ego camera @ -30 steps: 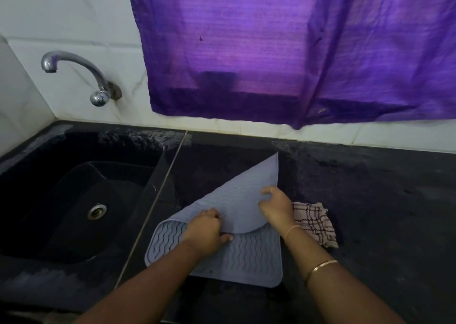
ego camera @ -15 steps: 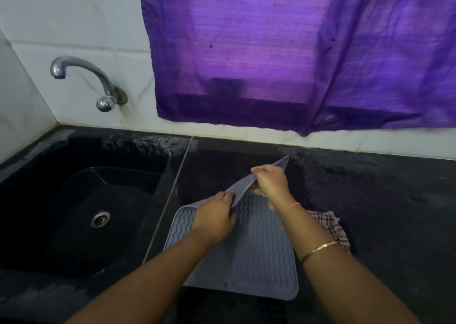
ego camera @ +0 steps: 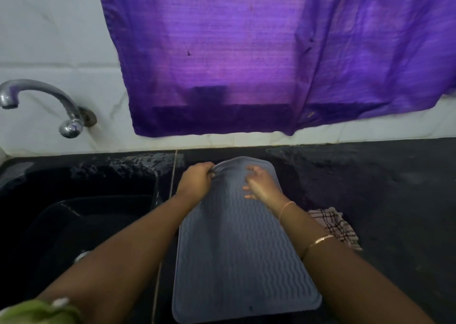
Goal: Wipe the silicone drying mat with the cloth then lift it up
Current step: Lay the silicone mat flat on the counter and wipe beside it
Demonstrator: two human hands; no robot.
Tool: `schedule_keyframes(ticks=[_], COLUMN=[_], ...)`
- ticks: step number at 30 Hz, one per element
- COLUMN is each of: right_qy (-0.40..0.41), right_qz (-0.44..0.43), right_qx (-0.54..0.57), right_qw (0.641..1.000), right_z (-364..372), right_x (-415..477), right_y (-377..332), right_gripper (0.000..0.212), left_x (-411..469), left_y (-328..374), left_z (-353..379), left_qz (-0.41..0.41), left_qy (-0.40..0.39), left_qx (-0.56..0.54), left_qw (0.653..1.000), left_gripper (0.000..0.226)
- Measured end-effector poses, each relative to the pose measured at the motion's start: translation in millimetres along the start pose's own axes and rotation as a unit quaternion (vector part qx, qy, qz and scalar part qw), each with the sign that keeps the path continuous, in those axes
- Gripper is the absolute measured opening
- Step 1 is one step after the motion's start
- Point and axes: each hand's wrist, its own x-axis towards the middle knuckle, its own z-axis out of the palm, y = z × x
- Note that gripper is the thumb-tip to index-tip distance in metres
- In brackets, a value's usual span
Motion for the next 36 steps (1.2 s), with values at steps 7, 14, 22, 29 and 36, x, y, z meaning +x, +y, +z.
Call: schedule_keyframes(ticks=[7, 14, 22, 29, 36], right_qy=[0.025, -0.003, 0.140, 0.226, 0.213], right_qz=[0.036, 0.077, -0.095, 0.036, 0.045], right_qx=[-0.175, -0.194, -0.463, -0.548, -0.555], right_qw=[0.984, 0.978, 0.870, 0.805, 0.803], right_z=[-4, -11, -29, -76, -98], right_x=[-10, -4, -15, -22, -22], right_y=[50, 85, 97, 127, 145], right_gripper=[0.032, 0.022, 0.027, 0.031, 0.035], left_x=[29, 13, -28, -44, -65], left_y=[-24, -50, -51, -14, 6], left_z=[16, 27, 41, 55, 62], left_qz=[-0.077, -0.135, -0.116, -0.098, -0.072], left_qy=[-0.095, -0.181, -0.201, -0.217, -0.216], left_qx=[0.043, 0.040, 0.146, 0.068, 0.053], left_qw=[0.992, 0.973, 0.962, 0.969, 0.972], left_gripper=[0.023, 0.091, 0.076, 0.062, 0.046])
